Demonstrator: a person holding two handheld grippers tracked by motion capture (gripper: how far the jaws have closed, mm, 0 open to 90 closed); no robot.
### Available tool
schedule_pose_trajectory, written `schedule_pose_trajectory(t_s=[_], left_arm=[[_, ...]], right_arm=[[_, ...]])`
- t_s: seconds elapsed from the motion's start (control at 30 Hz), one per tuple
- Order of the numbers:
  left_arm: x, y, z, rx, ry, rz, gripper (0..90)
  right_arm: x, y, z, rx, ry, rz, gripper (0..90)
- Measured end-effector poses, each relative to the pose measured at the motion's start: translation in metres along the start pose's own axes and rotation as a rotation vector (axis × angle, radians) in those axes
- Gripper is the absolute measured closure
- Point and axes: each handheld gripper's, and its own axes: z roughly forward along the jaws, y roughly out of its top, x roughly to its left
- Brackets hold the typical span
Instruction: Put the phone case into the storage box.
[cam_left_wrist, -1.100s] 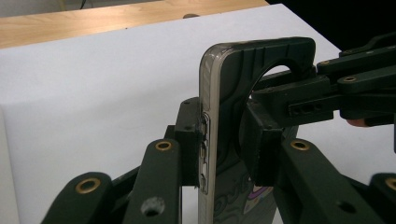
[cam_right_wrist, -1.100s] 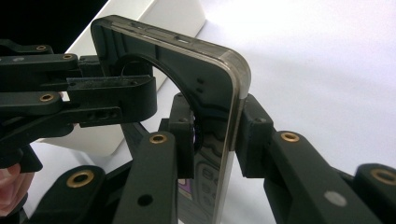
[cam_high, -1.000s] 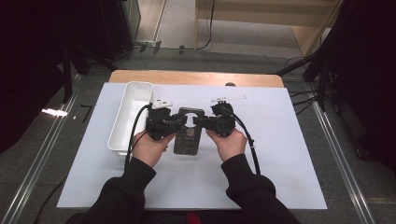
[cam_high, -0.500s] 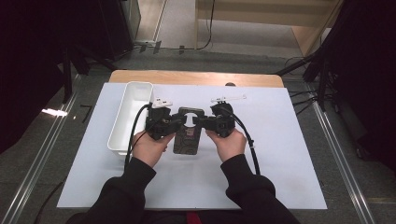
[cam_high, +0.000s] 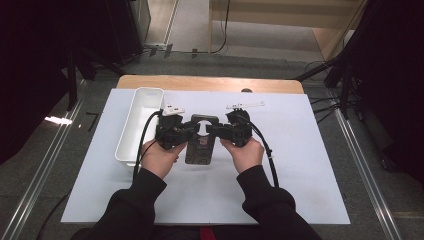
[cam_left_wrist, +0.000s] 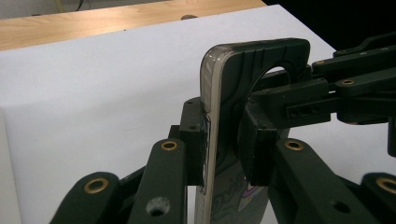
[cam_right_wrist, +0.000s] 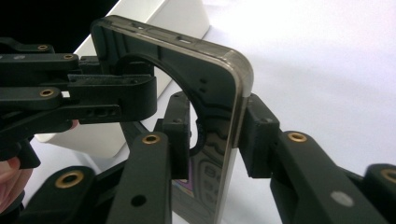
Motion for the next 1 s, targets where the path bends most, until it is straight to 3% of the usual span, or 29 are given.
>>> schedule_pose_trajectory(t_s=[0.4, 0.6, 0.8, 1.0], left_arm=[[0.002, 0.001, -0.001, 0.002, -0.017, -0.008, 73.4], [0.003, 0.002, -0.001, 0.002, -0.024, -0.009, 73.4], [0.003, 0.003, -0.003, 0.003, -0.033, -0.007, 73.3], [0.004, 0.004, -0.003, 0.008, -0.047, -0.007, 73.2]], right_arm=[[-0.002, -0.001, -0.006, -0.03, 0.011, -0.063, 44.2], [-0.003, -0.002, -0.011, -0.016, 0.034, -0.117, 36.6], [-0.007, -0.006, -0.02, 0.003, 0.06, -0.145, 33.2], [-0.012, -0.01, -0.03, 0.009, 0.09, -0.14, 32.6]])
